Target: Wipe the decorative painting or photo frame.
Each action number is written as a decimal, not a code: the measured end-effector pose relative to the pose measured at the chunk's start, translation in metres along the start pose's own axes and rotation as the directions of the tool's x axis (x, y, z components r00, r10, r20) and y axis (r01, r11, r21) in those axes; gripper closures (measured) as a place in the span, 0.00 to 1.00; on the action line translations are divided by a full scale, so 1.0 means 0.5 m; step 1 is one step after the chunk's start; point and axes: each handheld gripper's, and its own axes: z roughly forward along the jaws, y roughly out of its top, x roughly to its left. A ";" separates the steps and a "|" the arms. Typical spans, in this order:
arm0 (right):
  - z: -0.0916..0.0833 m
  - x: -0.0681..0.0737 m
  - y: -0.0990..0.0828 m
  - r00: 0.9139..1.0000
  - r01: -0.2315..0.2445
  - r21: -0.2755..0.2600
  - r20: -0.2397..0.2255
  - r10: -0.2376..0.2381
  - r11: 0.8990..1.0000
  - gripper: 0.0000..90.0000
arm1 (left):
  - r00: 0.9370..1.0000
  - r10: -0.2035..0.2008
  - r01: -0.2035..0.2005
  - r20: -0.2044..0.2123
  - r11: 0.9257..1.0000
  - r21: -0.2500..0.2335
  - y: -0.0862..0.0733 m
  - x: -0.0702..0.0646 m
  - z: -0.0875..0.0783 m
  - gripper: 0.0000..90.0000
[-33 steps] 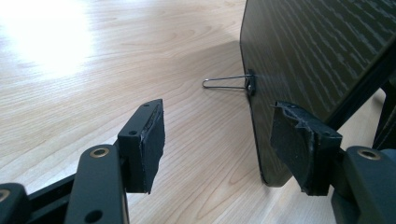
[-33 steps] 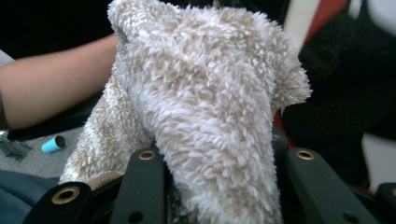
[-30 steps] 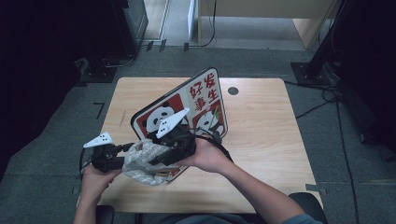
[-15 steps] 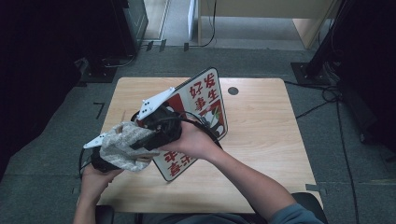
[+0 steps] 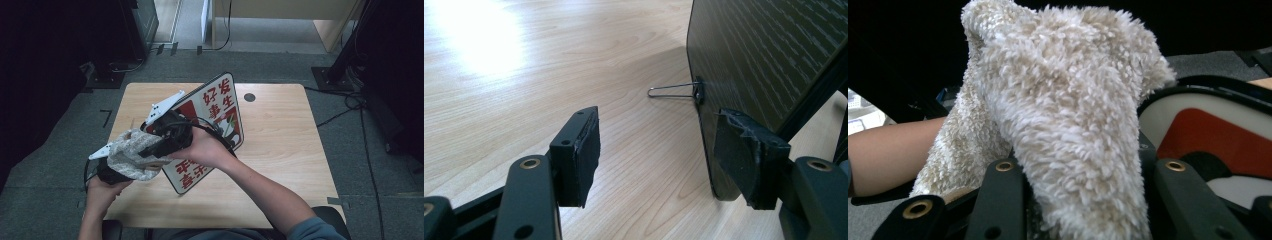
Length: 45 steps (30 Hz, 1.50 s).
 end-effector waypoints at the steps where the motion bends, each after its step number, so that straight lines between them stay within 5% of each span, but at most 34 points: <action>1: 0.000 0.000 -0.001 1.000 -0.001 0.003 0.001 0.001 1.000 0.71 | 1.000 0.001 -0.001 0.000 1.000 0.001 0.000 0.000 0.001 0.39; 45: 0.039 -0.014 -0.102 1.000 -0.015 0.056 -0.018 0.016 0.998 0.71 | 1.000 0.006 -0.006 -0.003 1.000 0.001 0.000 0.001 -0.003 0.39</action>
